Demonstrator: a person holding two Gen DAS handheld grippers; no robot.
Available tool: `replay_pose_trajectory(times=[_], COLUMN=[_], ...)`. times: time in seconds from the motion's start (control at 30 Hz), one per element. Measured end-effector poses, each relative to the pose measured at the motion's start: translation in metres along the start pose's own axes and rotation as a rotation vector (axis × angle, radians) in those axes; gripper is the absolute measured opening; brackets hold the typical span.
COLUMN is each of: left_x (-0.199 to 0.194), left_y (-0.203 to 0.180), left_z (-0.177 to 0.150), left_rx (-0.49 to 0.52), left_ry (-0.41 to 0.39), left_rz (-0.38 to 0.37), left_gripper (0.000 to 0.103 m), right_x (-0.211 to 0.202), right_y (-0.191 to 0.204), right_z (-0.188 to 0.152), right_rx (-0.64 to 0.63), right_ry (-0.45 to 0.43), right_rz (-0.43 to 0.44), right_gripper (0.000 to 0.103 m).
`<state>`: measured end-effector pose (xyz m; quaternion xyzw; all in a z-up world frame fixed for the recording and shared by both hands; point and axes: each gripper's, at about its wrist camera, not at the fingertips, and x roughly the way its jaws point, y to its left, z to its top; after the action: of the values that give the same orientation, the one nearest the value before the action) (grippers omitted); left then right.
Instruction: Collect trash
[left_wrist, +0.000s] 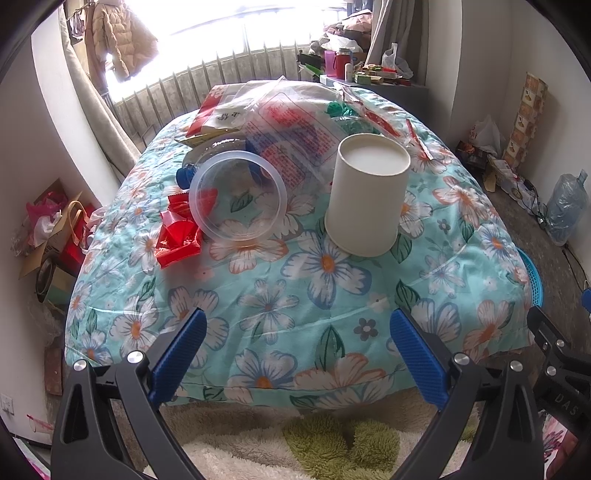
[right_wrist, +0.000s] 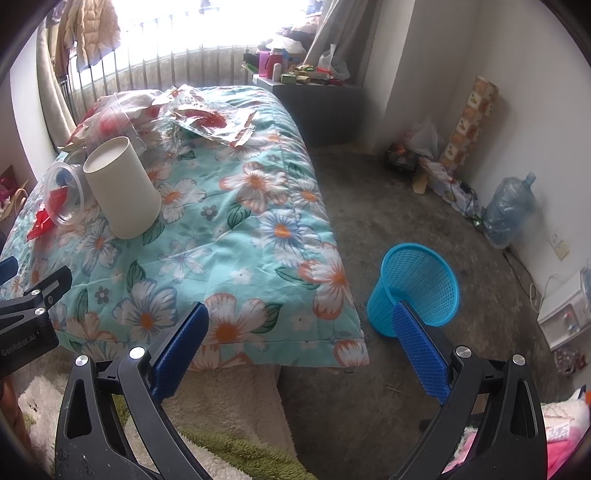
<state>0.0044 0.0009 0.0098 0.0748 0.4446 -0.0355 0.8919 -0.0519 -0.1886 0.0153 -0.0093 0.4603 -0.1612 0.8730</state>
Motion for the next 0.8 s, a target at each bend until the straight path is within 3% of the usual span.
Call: replay_pose_trajectory(times=[0.27,0.57,0.73,0.8], left_x=[0.005,0.011,0.018,0.019], left_y=[-0.002,0.038,0.079,0.097], left_z=[-0.007,0.014,0.029,0.032], left_rx=[0.006,-0.031,-0.033,-0.058], left_ry=[-0.001,-0.057,-0.142,-0.197], left_rz=[-0.009,-0.026,-0.102,-0.185], left_gripper=[0.097,0.097,0.097,0.097], right_x=[-0.004,-0.010,-0.001,0.006], right_y=[-0.005,0.013,0.036,0.050], right_z=[0.011,0.047,0.072,0.079], right_rx=[0.016,0.031,0.027,0.001], right_ry=[-0.013,-0.124,-0.175,-0.177], right_rz=[0.024,0.161,0.316,0.375], right_gripper=[0.095,0.095,0.088,0.086])
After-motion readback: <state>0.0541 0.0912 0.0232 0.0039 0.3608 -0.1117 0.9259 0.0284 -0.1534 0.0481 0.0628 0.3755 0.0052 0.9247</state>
